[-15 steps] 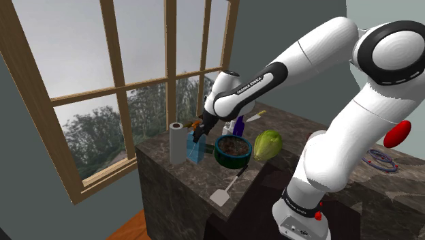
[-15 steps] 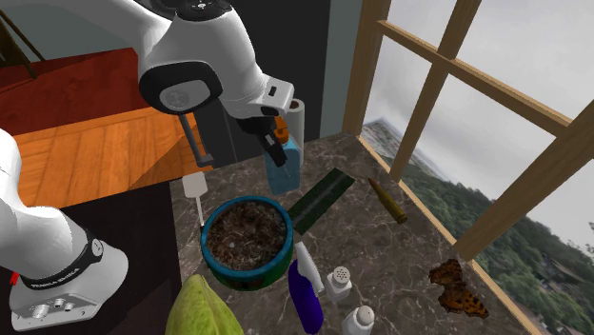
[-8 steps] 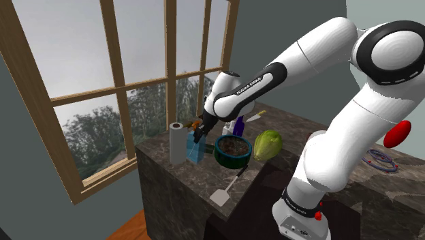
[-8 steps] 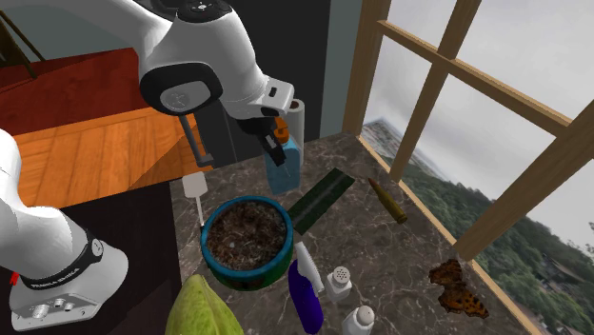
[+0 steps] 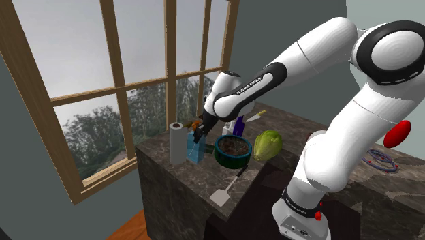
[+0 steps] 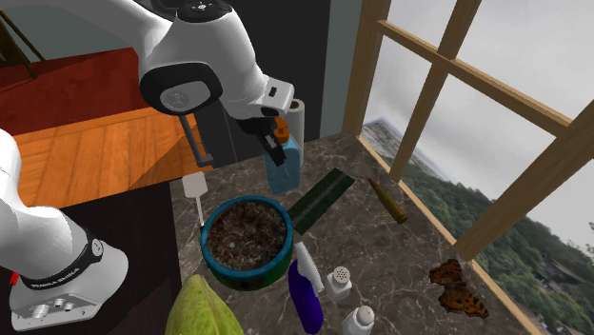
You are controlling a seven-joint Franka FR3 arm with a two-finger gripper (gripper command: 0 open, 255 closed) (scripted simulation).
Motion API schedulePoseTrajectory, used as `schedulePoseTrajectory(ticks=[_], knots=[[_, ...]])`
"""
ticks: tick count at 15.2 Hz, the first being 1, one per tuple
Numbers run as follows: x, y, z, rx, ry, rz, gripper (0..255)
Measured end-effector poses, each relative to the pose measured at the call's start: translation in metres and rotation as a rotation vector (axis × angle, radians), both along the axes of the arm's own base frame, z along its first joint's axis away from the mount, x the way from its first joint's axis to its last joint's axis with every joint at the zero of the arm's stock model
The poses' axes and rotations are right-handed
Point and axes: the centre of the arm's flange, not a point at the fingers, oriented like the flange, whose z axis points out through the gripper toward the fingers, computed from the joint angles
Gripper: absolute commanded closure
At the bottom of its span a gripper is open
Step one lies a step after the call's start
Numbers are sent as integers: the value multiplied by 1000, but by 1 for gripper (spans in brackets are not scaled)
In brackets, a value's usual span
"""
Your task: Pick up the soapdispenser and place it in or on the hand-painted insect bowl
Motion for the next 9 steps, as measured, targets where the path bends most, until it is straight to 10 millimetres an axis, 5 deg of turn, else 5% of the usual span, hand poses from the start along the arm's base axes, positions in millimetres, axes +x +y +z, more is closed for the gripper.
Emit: schedulePoseTrajectory(ticks=[9], knots=[[-1,0,36,0,1,0,255]])
